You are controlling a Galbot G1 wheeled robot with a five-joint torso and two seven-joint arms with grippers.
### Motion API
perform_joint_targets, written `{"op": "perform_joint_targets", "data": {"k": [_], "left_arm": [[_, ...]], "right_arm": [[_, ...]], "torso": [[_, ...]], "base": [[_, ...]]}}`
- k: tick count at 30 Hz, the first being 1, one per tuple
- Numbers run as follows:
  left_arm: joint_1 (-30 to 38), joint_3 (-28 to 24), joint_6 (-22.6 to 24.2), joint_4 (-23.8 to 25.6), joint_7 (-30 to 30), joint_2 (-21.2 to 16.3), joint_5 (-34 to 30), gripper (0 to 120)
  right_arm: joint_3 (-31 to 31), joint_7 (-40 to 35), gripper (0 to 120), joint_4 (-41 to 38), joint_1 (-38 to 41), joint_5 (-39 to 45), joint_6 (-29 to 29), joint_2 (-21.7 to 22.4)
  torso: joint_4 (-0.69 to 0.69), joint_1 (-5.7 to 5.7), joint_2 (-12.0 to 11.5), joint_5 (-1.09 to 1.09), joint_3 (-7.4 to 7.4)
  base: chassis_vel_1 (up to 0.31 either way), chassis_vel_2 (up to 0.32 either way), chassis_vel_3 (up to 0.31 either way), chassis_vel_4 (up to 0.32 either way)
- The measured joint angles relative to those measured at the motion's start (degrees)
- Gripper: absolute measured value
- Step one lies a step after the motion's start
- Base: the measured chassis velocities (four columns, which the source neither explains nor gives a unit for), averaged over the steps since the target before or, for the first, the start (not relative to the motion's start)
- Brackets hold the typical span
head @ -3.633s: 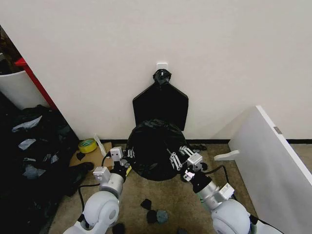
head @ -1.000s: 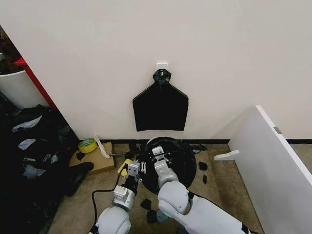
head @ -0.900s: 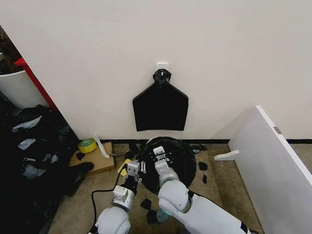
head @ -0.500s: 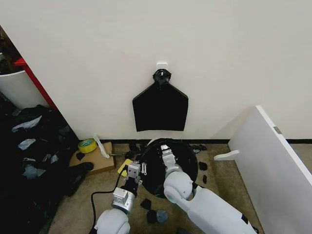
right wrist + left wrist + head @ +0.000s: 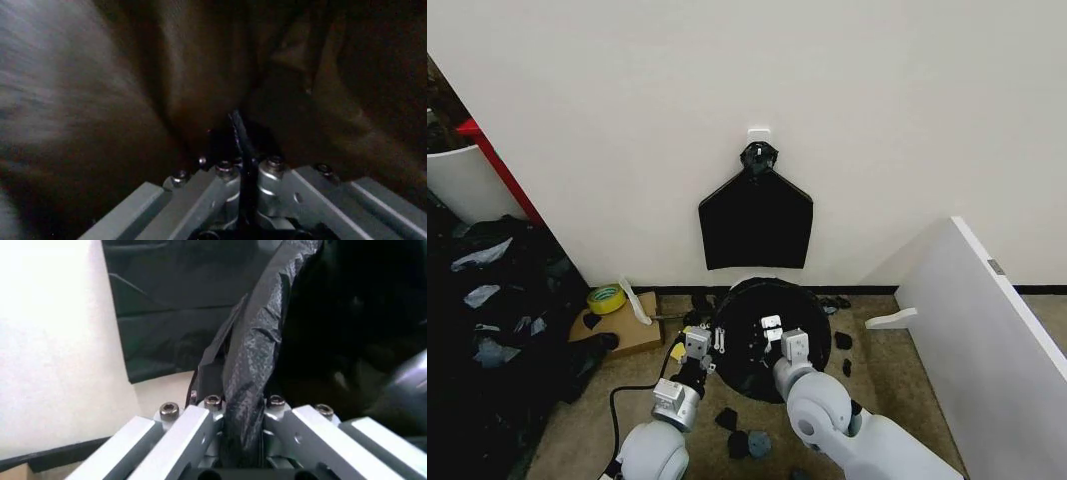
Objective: Place the garbage bag over the trash bin.
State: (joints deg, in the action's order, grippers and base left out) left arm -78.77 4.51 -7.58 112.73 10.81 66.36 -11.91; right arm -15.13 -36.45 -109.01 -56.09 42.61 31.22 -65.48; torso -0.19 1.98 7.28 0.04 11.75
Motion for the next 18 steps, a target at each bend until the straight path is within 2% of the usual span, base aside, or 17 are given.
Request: {"op": "perform_joint_targets", "data": {"k": [4, 11, 15, 18], "left_arm": [[-0.43, -0.20, 0.08, 0.80, -0.02, -0.31, -0.17, 1], [-0.48, -0.41, 0.31, 1.65, -0.02, -0.70, -0.94, 1], [-0.40, -0.46, 0.32, 1.64, -0.02, -0.76, -0.98, 1], [-0.08, -0.41, 0.34, 1.27, 0.02, -0.65, -1.16, 1]], "right_arm": [[-0.21, 0.91, 0, 4.77, 0.70, -6.31, 0.31, -1.29], [0.98, 3.30, 0, 9.43, 1.33, -10.92, -1.51, -1.86], [1.56, 5.03, 0, 8.92, 1.11, -11.97, -4.27, -1.39], [1.39, 5.05, 0, 5.10, 0.20, -11.64, -4.79, -0.05]], "torso": [[0.01, 0.00, 0.00, 0.00, 0.00], [0.00, 0.00, 0.00, 0.00, 0.00], [0.01, 0.01, 0.00, 0.01, 0.00], [0.01, 0.01, 0.00, 0.00, 0.00]], "base": [[0.000, 0.000, 0.000, 0.000], [0.000, 0.000, 0.000, 0.000], [0.000, 0.000, 0.000, 0.000], [0.000, 0.000, 0.000, 0.000]]}}
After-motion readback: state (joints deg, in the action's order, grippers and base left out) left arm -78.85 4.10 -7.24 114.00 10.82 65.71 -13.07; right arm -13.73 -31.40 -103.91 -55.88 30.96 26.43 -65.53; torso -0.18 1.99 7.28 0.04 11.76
